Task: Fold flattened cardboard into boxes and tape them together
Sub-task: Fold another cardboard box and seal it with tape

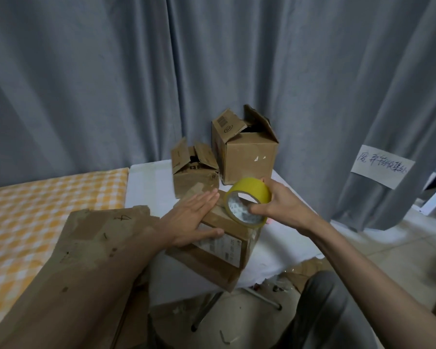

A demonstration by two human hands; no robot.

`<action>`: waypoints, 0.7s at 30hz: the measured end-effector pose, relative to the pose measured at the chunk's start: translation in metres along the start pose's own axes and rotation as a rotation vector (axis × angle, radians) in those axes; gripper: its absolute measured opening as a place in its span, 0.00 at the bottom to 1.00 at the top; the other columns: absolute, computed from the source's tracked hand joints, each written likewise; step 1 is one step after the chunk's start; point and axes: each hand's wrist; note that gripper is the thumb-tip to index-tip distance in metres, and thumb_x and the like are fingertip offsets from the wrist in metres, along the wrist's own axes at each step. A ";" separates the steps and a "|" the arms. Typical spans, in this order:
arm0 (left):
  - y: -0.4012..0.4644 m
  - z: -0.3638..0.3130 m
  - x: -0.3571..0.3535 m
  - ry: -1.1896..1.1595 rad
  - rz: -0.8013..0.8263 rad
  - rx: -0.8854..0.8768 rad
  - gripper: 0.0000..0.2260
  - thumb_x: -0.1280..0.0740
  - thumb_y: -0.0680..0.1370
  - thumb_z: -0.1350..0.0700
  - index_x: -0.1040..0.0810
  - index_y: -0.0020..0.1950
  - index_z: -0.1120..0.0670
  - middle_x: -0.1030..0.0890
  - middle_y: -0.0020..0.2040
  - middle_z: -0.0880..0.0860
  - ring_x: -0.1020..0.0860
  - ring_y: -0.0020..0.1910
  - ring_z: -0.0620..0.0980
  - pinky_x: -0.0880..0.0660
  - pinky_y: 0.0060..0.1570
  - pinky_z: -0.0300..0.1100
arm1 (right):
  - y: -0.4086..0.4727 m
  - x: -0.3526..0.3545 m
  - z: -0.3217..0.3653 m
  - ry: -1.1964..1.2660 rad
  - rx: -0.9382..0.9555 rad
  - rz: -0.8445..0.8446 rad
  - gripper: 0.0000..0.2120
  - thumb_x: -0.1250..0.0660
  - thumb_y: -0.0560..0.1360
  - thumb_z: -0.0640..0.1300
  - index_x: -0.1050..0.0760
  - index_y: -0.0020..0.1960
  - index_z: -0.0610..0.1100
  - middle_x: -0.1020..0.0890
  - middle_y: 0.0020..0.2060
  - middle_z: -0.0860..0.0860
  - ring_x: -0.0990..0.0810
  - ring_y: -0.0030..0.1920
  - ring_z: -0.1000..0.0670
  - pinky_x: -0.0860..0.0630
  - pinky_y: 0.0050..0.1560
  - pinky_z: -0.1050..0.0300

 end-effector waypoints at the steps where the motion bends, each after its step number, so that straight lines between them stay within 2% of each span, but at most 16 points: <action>1: -0.001 0.000 -0.003 -0.003 -0.032 0.004 0.43 0.52 0.73 0.23 0.58 0.81 0.46 0.59 0.80 0.41 0.58 0.78 0.39 0.57 0.77 0.42 | -0.004 -0.002 -0.005 0.025 -0.001 -0.018 0.14 0.24 0.69 0.42 0.24 0.52 0.50 0.18 0.40 0.51 0.19 0.38 0.54 0.23 0.36 0.56; 2: -0.002 0.000 -0.005 -0.007 -0.058 0.005 0.43 0.52 0.73 0.23 0.57 0.81 0.45 0.57 0.80 0.41 0.57 0.78 0.39 0.57 0.77 0.42 | -0.008 -0.003 -0.010 0.056 -0.007 -0.047 0.13 0.25 0.69 0.41 0.24 0.51 0.49 0.19 0.39 0.50 0.20 0.37 0.53 0.23 0.37 0.52; 4: -0.002 0.000 -0.007 -0.014 -0.083 -0.002 0.43 0.52 0.73 0.22 0.56 0.81 0.44 0.56 0.80 0.40 0.56 0.78 0.39 0.55 0.77 0.43 | -0.016 -0.005 -0.017 0.109 -0.019 -0.095 0.12 0.25 0.69 0.41 0.23 0.50 0.47 0.19 0.41 0.43 0.21 0.39 0.46 0.22 0.42 0.43; 5: -0.001 0.000 -0.008 -0.014 -0.086 -0.007 0.43 0.52 0.73 0.22 0.55 0.81 0.44 0.55 0.80 0.40 0.56 0.78 0.39 0.55 0.77 0.43 | -0.019 -0.005 -0.017 0.115 -0.016 -0.112 0.11 0.26 0.69 0.41 0.23 0.50 0.47 0.19 0.41 0.42 0.21 0.40 0.42 0.22 0.43 0.42; 7: -0.001 0.001 -0.007 -0.010 -0.092 -0.009 0.42 0.52 0.73 0.22 0.55 0.81 0.43 0.55 0.80 0.40 0.55 0.78 0.39 0.55 0.77 0.43 | -0.021 -0.002 -0.014 0.095 0.005 -0.140 0.10 0.26 0.68 0.43 0.22 0.48 0.48 0.19 0.38 0.48 0.21 0.39 0.46 0.23 0.40 0.48; 9: 0.000 0.002 -0.005 -0.007 -0.082 -0.010 0.42 0.53 0.73 0.22 0.56 0.81 0.43 0.55 0.80 0.40 0.55 0.78 0.39 0.54 0.77 0.43 | -0.023 0.007 -0.012 0.048 0.015 -0.169 0.08 0.27 0.67 0.44 0.22 0.45 0.49 0.21 0.32 0.57 0.24 0.33 0.57 0.27 0.35 0.61; 10: 0.000 0.002 -0.005 -0.005 -0.080 -0.007 0.42 0.54 0.73 0.22 0.56 0.81 0.43 0.55 0.80 0.40 0.55 0.78 0.39 0.54 0.77 0.43 | -0.026 0.014 -0.013 -0.001 0.016 -0.183 0.07 0.27 0.68 0.43 0.22 0.44 0.48 0.23 0.29 0.59 0.25 0.31 0.59 0.29 0.32 0.66; 12: 0.001 0.001 -0.006 -0.005 -0.083 -0.002 0.42 0.54 0.73 0.22 0.56 0.81 0.43 0.55 0.80 0.40 0.55 0.78 0.40 0.54 0.77 0.44 | -0.033 0.031 -0.020 -0.147 0.010 -0.173 0.06 0.26 0.68 0.43 0.22 0.42 0.46 0.23 0.29 0.57 0.25 0.31 0.59 0.32 0.29 0.68; 15: 0.002 0.001 -0.006 0.009 -0.088 -0.003 0.41 0.54 0.73 0.22 0.56 0.81 0.42 0.55 0.80 0.39 0.54 0.78 0.39 0.54 0.77 0.45 | -0.045 0.041 -0.027 -0.412 0.000 -0.087 0.07 0.26 0.69 0.47 0.21 0.45 0.47 0.19 0.34 0.51 0.22 0.37 0.51 0.32 0.31 0.63; 18: 0.001 0.001 -0.006 0.012 -0.079 0.001 0.41 0.53 0.73 0.23 0.56 0.80 0.42 0.54 0.80 0.39 0.53 0.78 0.40 0.53 0.77 0.47 | -0.046 0.035 -0.035 -0.451 0.002 -0.055 0.06 0.27 0.69 0.47 0.23 0.44 0.49 0.21 0.33 0.52 0.23 0.37 0.49 0.32 0.32 0.64; 21: 0.002 0.002 -0.006 0.013 -0.082 -0.014 0.39 0.52 0.75 0.25 0.56 0.80 0.41 0.54 0.80 0.39 0.54 0.78 0.41 0.53 0.78 0.48 | -0.046 0.030 -0.047 -0.485 0.000 -0.059 0.07 0.28 0.69 0.47 0.21 0.46 0.48 0.19 0.36 0.48 0.22 0.39 0.46 0.24 0.38 0.53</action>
Point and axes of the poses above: each hand's wrist, its own y-axis towards the middle knuckle, its own x-axis out of the back of the hand, z = x × y
